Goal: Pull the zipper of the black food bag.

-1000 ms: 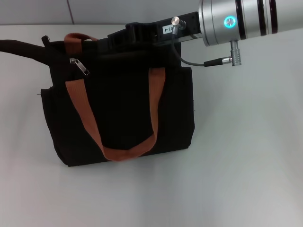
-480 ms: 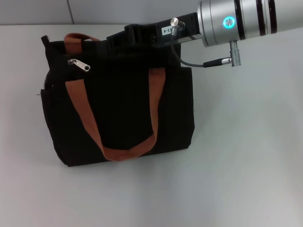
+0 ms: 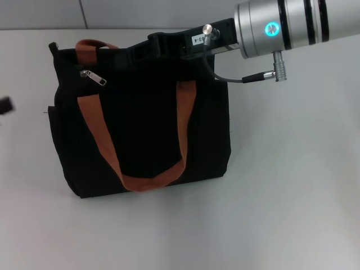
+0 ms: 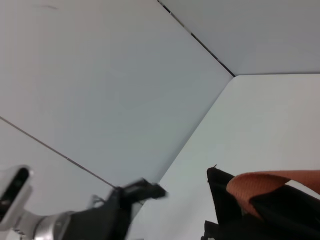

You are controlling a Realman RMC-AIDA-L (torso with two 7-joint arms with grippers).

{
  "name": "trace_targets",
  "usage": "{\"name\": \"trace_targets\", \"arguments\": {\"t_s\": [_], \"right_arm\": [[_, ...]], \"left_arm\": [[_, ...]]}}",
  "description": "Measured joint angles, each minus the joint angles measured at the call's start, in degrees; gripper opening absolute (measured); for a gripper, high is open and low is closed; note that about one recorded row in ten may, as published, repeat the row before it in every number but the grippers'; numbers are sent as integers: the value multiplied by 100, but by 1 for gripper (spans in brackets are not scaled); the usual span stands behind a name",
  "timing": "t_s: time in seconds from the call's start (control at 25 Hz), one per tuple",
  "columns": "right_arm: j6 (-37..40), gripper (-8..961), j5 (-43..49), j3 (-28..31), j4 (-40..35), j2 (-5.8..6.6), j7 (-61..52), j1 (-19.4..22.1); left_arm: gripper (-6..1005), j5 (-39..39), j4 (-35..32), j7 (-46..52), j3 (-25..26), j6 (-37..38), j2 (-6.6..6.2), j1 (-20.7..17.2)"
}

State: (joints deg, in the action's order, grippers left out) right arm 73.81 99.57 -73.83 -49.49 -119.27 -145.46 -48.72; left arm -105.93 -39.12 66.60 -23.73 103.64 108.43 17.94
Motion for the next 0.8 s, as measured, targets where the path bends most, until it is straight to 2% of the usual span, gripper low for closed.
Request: {"name": "trace_targets", "arguments": {"t_s": [0.16, 0.4, 0.6, 0.8], "right_arm": [[5, 224, 0, 0, 1, 0, -1, 19], [48, 224, 0, -1, 7, 0, -4, 11], [40, 224, 0, -17, 13, 1, -12, -23], [6, 224, 8, -39, 228, -4, -27, -250]], "left_arm": [[784, -605, -34, -50, -36, -219, 191, 308], [781, -849, -306, -52, -101, -799, 505, 473], [779, -844, -381, -112, -321, -681, 575, 539], [778, -846, -383, -180, -337, -710, 645, 635]]}}
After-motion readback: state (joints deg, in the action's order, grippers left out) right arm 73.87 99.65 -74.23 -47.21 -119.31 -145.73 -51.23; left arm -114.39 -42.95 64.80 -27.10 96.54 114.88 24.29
